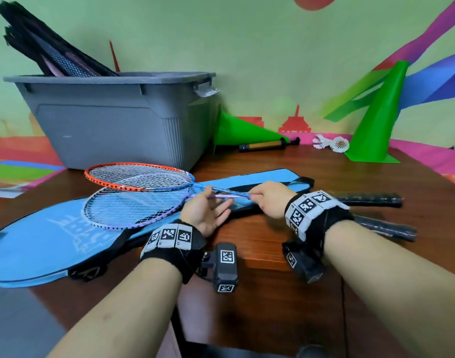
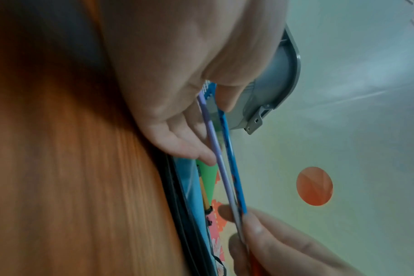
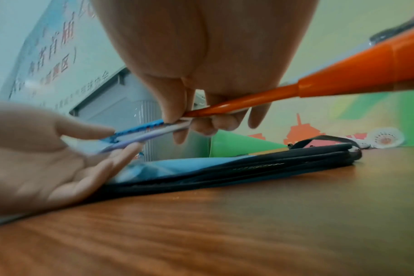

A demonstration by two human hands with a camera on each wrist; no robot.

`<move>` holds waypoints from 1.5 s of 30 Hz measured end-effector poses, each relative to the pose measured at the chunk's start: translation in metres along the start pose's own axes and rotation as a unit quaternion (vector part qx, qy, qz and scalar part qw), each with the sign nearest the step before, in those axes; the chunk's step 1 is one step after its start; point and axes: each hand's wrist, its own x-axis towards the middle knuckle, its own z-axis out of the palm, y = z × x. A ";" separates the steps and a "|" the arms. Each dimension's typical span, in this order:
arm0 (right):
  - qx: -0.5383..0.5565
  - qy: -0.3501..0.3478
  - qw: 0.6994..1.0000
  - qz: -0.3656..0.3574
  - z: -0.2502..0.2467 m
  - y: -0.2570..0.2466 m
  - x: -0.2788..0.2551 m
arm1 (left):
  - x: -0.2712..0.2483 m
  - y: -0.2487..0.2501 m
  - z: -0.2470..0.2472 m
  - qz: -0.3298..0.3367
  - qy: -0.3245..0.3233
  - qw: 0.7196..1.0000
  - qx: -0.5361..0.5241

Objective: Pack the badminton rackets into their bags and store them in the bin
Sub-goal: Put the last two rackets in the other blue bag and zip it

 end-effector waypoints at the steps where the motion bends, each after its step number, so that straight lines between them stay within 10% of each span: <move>1: 0.002 -0.006 1.000 0.000 -0.002 0.002 -0.001 | 0.000 0.001 -0.004 0.003 0.012 1.000 0.000; 12: -0.004 -0.018 1.000 0.009 0.009 -0.003 -0.034 | -0.010 -0.001 -0.017 0.007 -0.022 1.000 -0.020; 22: -0.078 0.244 0.962 0.094 0.070 -0.010 -0.057 | -0.019 -0.009 -0.019 0.062 -0.016 0.998 -0.025; 33: -0.109 0.249 0.962 0.033 0.072 0.011 -0.031 | -0.015 -0.011 -0.023 0.071 -0.014 0.997 -0.006; 45: -0.056 0.323 0.938 0.108 0.068 0.014 -0.034 | -0.045 0.005 -0.024 0.157 0.140 0.972 -0.101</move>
